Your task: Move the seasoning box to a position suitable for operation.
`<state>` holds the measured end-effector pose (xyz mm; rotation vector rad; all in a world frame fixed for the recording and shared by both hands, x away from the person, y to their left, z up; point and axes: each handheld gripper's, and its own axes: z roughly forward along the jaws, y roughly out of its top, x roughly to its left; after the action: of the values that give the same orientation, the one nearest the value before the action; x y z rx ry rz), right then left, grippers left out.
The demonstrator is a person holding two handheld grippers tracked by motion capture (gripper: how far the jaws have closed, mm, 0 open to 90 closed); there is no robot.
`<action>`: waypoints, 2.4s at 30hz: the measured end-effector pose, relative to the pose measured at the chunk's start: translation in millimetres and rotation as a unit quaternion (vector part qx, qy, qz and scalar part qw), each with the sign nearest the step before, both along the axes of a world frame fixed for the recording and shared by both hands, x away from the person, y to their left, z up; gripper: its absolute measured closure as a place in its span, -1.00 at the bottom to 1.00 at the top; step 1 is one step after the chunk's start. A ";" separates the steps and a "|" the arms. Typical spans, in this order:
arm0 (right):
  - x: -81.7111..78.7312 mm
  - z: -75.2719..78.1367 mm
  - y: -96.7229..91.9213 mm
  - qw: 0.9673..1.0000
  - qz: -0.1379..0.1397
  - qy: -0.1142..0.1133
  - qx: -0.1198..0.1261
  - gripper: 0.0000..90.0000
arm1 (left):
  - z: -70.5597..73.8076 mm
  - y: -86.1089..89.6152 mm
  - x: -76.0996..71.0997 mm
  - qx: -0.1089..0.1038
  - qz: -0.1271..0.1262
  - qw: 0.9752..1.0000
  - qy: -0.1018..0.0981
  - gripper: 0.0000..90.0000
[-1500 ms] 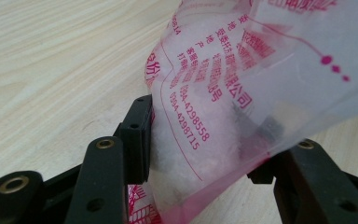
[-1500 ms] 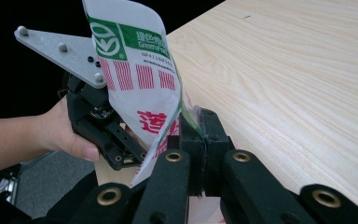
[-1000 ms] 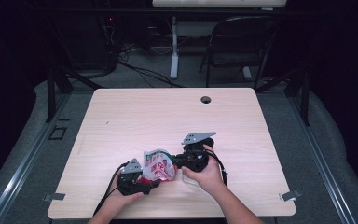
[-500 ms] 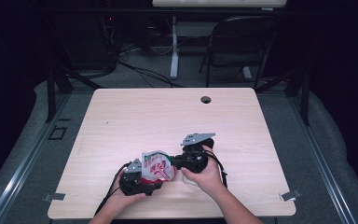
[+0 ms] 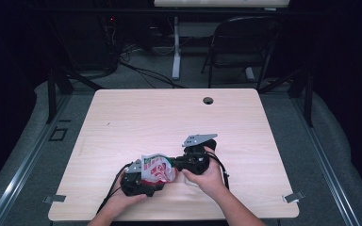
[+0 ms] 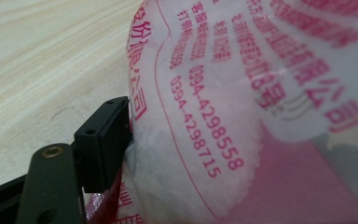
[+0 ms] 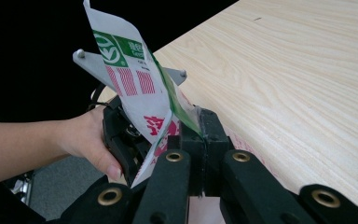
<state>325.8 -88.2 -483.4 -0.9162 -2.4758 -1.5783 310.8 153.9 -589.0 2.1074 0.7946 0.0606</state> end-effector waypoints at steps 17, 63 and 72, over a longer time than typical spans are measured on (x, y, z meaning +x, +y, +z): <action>10.4 -2.5 -1.4 0.999 -0.017 0.032 0.020 1.00 | 1.2 -2.4 -1.6 0.033 0.008 0.999 -0.032 -0.01; -7.9 13.7 -21.0 1.000 -0.014 -0.011 0.019 1.00 | 29.7 -16.9 -6.7 0.123 0.009 0.980 -0.156 0.13; -9.2 10.8 -27.3 1.000 -0.021 0.001 0.021 1.00 | 31.2 -21.8 -4.6 0.145 0.007 0.974 -0.176 0.15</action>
<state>316.6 -115.5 -472.5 -0.9691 -2.4263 -1.6347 306.2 132.1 -557.8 2.2721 0.6133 0.5738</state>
